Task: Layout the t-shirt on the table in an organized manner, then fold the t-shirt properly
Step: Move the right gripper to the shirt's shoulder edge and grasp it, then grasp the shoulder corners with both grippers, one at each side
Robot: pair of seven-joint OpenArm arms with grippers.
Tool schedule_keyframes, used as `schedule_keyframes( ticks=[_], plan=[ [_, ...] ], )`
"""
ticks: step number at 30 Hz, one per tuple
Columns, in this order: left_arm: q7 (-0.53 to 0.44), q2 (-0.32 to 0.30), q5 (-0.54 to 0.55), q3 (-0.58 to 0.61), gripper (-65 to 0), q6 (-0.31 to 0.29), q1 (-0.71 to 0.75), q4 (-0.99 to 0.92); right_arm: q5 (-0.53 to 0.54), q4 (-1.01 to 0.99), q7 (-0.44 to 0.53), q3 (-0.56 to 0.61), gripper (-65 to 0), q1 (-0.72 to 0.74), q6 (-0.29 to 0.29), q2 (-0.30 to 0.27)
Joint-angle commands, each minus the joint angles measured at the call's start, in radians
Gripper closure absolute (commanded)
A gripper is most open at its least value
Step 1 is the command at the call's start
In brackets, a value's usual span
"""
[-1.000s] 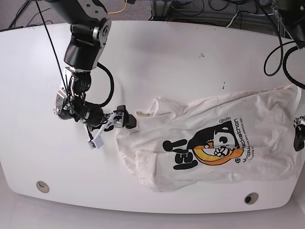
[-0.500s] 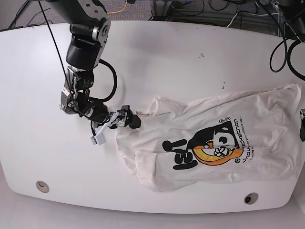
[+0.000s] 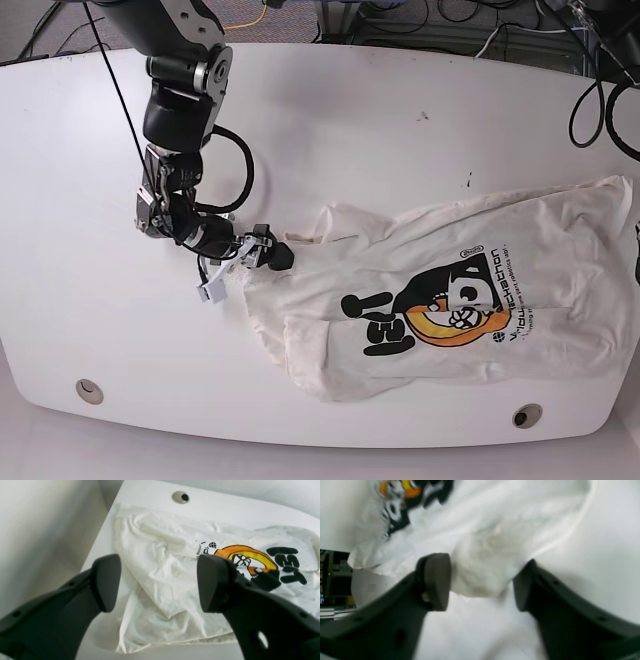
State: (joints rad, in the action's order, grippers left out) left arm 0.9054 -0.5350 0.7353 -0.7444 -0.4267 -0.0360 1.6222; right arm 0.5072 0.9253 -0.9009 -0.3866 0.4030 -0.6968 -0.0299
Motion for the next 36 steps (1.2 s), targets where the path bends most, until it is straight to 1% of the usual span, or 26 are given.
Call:
schedule_keyframes(
  ticks=[1, 2, 3, 4, 5, 7, 12, 16, 19, 21, 22, 25, 28, 31, 36],
  plan=[
    [-0.019, -0.026, 0.017, -0.005, -44.6, -0.001, -0.012, 0.019, 0.009, 0.010, 0.002, -0.001, -20.3, 0.035, -0.001, -0.005],
    [-0.019, -0.026, 0.016, -0.005, -44.6, -0.001, -0.005, 0.019, 0.011, 0.010, 0.002, -0.001, -12.5, 0.035, -0.001, -0.005],
    [-0.019, -0.026, 0.016, -0.005, -44.6, -0.001, -0.002, 0.019, 0.011, 0.010, 0.002, -0.001, -9.5, 0.037, -0.001, -0.005],
    [-0.019, -0.026, 0.017, -0.005, -44.6, -0.001, 0.003, 0.019, 0.011, 0.011, -0.002, -0.001, -2.1, 0.037, -0.001, -0.005],
    [-0.019, -0.026, 0.019, -0.005, -44.6, -0.001, 0.006, 0.019, 0.011, 0.013, -0.004, -0.001, 0.0, 0.037, -0.001, -0.005],
    [-0.019, -0.026, 0.019, -0.005, -44.6, -0.001, 0.008, 0.019, 0.011, 0.018, -0.019, -0.001, 0.0, 0.038, -0.001, -0.005],
    [-0.019, -0.026, 0.019, -0.005, -44.6, -0.001, 0.034, 0.019, 0.011, 0.134, -0.129, -0.008, 0.0, 0.021, -0.001, -0.008],
    [-0.018, -0.024, 0.022, -0.005, -44.6, -0.001, 0.051, 0.019, 0.011, 0.341, -0.240, -0.013, 0.0, -0.045, -0.001, -0.009],
    [-0.015, -0.001, 0.022, -0.004, -44.6, -0.001, 0.078, 0.020, 0.011, 0.475, -0.318, -0.048, 0.0, -0.094, -0.001, -0.009],
    [-0.015, 0.016, 0.022, -0.004, -44.6, -0.001, 0.089, 0.022, 0.011, 0.527, -0.349, -0.062, 0.0, -0.123, -0.001, -0.014],
    [-0.015, 0.020, 0.022, -0.004, -44.6, -0.001, 0.092, 0.025, 0.011, 0.548, -0.352, -0.065, 0.0, -0.141, -0.001, -0.021],
    [-0.015, 0.037, 0.037, 0.000, -44.6, -0.001, 0.107, 0.026, 0.014, 0.596, -0.353, -0.068, 0.0, -0.203, -0.001, -0.067],
    [-0.015, 0.059, 0.068, 0.003, -44.6, -0.001, 0.132, 0.026, 0.057, 0.644, -0.350, -0.078, 0.0, -0.269, -0.001, -0.112],
    [-0.015, 0.086, 0.086, 0.030, -44.7, -0.001, 0.143, 0.025, 0.110, 0.674, -0.352, -0.128, 0.0, -0.316, -0.001, -0.137],
    [-0.015, 0.100, 0.089, 0.070, -44.7, -0.001, 0.175, 0.025, 0.153, 0.677, -0.353, -0.165, 0.0, -0.364, -0.001, -0.164]
  ],
)
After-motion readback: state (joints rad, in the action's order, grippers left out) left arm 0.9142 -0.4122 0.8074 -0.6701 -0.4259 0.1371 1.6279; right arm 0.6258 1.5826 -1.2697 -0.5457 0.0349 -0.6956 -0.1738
